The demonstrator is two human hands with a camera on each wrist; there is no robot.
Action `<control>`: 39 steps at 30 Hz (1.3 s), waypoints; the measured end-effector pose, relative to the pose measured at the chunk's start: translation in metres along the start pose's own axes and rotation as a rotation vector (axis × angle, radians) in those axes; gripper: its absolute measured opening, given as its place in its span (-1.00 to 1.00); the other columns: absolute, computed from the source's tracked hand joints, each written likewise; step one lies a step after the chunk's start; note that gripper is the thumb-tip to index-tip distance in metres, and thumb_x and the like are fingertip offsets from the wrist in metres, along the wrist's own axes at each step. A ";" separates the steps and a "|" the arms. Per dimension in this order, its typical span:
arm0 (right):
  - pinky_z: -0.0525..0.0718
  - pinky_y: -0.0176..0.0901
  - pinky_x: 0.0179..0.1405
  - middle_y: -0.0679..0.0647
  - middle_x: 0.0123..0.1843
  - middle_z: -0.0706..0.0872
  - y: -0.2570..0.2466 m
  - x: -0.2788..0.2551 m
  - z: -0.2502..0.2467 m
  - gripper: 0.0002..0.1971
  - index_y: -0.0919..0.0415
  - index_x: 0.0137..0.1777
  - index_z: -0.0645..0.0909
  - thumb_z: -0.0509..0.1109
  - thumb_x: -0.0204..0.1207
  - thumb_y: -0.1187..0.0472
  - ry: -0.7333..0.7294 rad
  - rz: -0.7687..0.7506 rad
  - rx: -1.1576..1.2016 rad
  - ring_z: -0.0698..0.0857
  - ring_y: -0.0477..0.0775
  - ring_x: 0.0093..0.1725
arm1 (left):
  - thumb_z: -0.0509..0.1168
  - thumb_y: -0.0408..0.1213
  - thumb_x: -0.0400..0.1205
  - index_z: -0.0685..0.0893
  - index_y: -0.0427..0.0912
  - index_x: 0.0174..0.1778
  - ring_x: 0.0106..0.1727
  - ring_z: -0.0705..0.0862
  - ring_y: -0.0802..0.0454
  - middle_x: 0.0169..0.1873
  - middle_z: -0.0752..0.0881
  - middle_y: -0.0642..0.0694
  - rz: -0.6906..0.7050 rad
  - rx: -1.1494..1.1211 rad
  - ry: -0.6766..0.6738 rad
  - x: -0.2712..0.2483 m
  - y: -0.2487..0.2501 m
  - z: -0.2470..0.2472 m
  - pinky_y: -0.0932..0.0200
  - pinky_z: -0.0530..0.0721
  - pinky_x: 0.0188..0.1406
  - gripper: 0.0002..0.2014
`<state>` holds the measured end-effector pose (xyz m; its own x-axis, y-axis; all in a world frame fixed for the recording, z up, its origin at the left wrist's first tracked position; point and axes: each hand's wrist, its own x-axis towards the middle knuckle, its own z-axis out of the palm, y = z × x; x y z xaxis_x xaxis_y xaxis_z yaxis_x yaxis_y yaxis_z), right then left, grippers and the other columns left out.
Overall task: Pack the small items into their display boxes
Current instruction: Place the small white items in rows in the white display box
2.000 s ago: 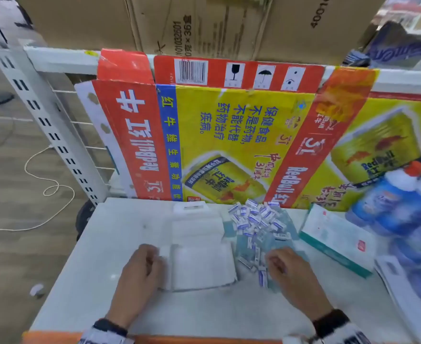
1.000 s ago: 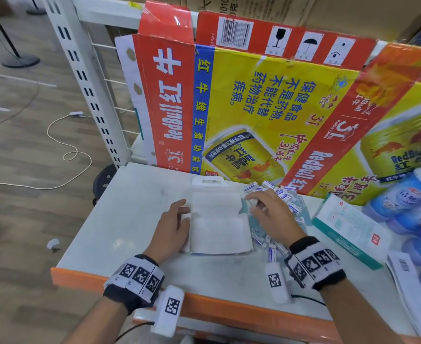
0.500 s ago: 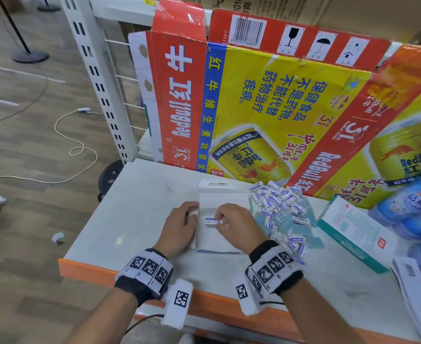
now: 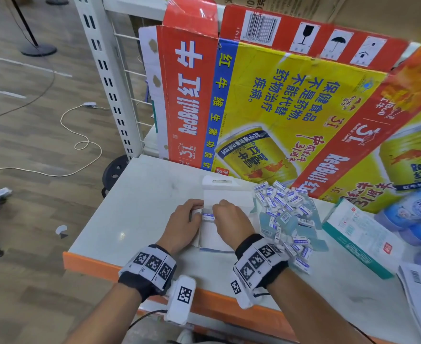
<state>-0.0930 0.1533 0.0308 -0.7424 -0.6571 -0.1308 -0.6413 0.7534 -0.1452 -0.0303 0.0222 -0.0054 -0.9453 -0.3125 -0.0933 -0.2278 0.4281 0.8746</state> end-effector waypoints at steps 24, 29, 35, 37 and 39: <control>0.64 -0.04 -0.10 0.11 -0.14 0.74 0.094 -0.028 -0.043 -0.80 0.25 -0.11 0.71 0.23 0.53 0.35 0.282 0.235 0.396 0.67 0.08 -0.13 | 0.15 -0.40 0.68 0.60 -0.12 0.27 0.01 0.64 0.09 0.05 0.72 0.01 0.050 -0.004 0.042 0.000 -0.003 -0.001 0.60 0.45 -0.17 -0.72; 0.47 0.14 0.37 0.25 0.35 0.55 0.131 -0.024 -0.036 -0.53 0.03 0.49 0.44 0.19 0.60 0.35 0.099 0.316 0.104 0.43 0.30 0.37 | 0.16 -0.42 0.67 0.61 -0.12 0.27 0.00 0.64 0.12 0.03 0.72 0.03 0.055 -0.002 0.049 -0.002 -0.007 -0.003 0.66 0.44 -0.17 -0.71; 0.49 0.04 0.20 0.20 0.17 0.56 0.134 -0.017 -0.026 -0.62 0.05 0.27 0.57 0.26 0.53 0.43 0.126 0.322 0.046 0.46 0.23 0.26 | 0.19 -0.41 0.66 0.61 -0.09 0.29 0.12 0.57 -0.01 0.02 0.69 0.03 0.107 0.072 0.072 -0.007 -0.006 -0.003 0.21 0.48 0.09 -0.69; 0.53 -0.02 0.07 0.16 0.08 0.55 0.134 -0.018 -0.027 -0.73 0.09 0.11 0.57 0.27 0.52 0.43 0.175 0.315 0.133 0.52 0.18 0.14 | 0.22 -0.38 0.64 0.61 -0.04 0.27 0.12 0.46 0.00 0.01 0.71 0.07 0.142 0.190 0.116 -0.008 -0.007 -0.004 0.18 0.34 0.11 -0.69; 0.55 -0.12 -0.10 0.10 -0.02 0.55 0.132 -0.020 -0.030 -0.80 0.09 0.01 0.51 0.28 0.51 0.41 0.258 0.305 0.310 0.55 0.10 -0.06 | 0.24 -0.36 0.63 0.62 -0.03 0.26 0.06 0.40 0.02 0.00 0.72 0.11 0.176 0.269 0.134 -0.009 -0.007 -0.005 0.21 0.23 0.06 -0.70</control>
<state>-0.1681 0.2665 0.0441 -0.9358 -0.3515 0.0283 -0.3291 0.8419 -0.4276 -0.0192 0.0172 -0.0083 -0.9407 -0.3146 0.1269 -0.1338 0.6879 0.7133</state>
